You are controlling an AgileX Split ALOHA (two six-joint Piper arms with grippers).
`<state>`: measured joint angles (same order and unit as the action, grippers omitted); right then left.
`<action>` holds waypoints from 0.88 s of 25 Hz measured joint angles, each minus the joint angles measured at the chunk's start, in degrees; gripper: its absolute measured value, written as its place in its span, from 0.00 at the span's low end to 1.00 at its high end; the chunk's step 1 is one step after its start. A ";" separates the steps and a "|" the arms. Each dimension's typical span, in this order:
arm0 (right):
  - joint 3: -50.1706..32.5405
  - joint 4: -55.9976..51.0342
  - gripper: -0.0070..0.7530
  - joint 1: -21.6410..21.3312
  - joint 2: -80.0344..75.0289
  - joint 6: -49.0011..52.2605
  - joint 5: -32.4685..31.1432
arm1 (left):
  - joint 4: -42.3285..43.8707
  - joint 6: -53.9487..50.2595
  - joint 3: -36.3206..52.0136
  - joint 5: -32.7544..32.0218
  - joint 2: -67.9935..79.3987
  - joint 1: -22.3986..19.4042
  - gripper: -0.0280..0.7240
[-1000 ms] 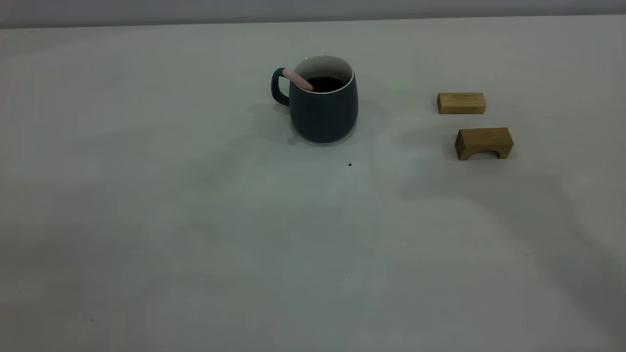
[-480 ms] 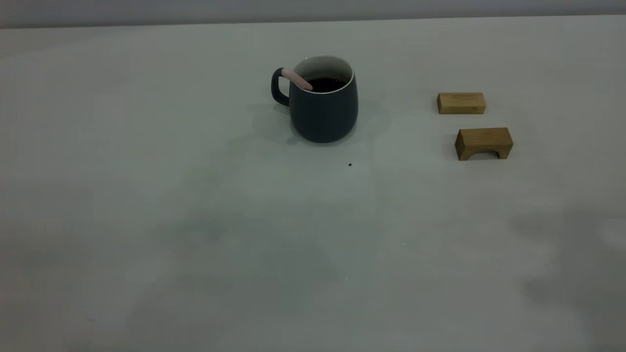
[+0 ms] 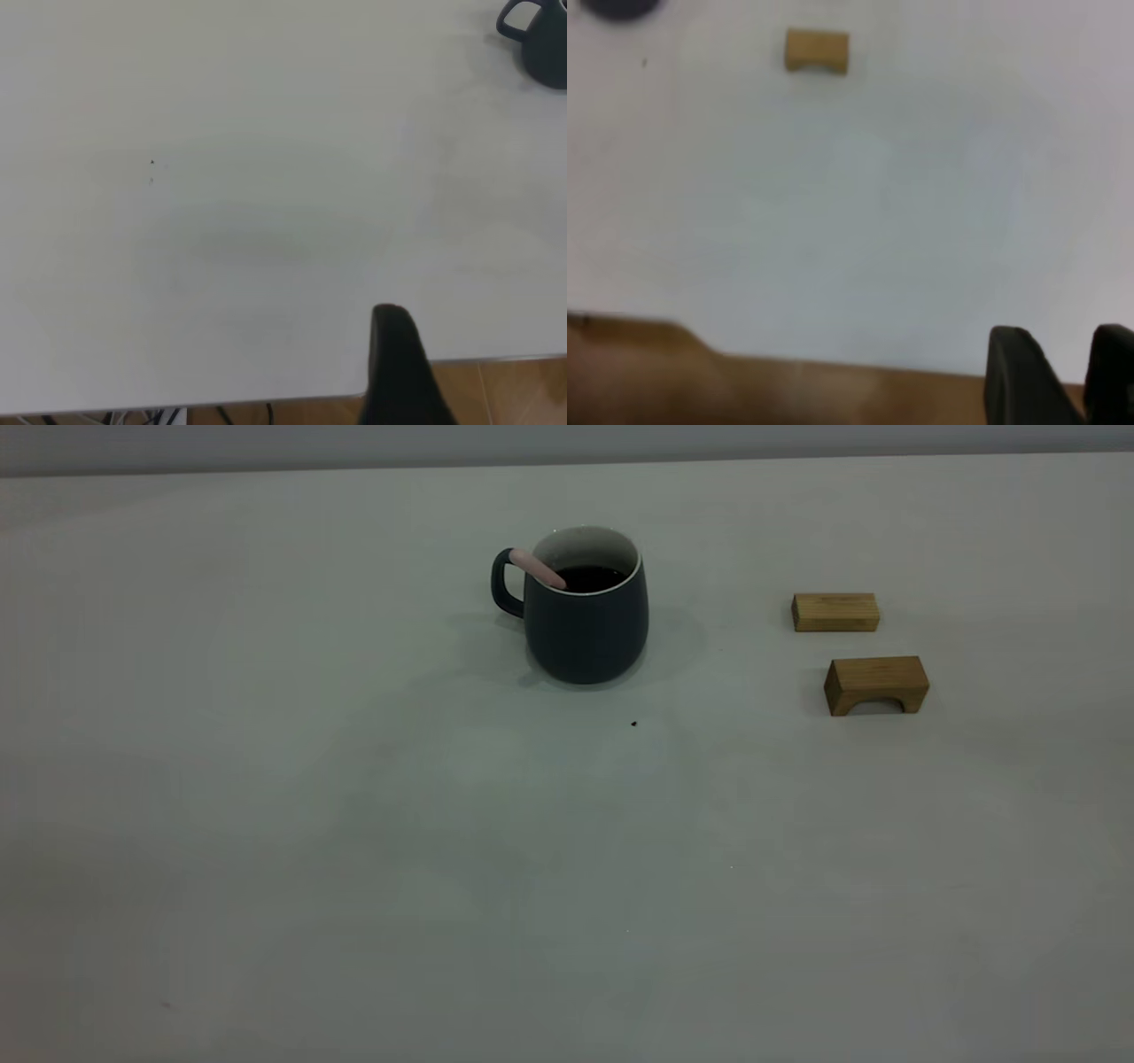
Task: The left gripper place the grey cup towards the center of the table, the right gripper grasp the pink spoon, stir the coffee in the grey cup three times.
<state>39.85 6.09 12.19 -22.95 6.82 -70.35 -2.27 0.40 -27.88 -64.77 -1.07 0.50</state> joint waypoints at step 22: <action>-12.92 -0.39 0.32 -6.59 21.78 -0.28 5.40 | 0.00 0.00 0.00 0.00 0.00 0.00 0.73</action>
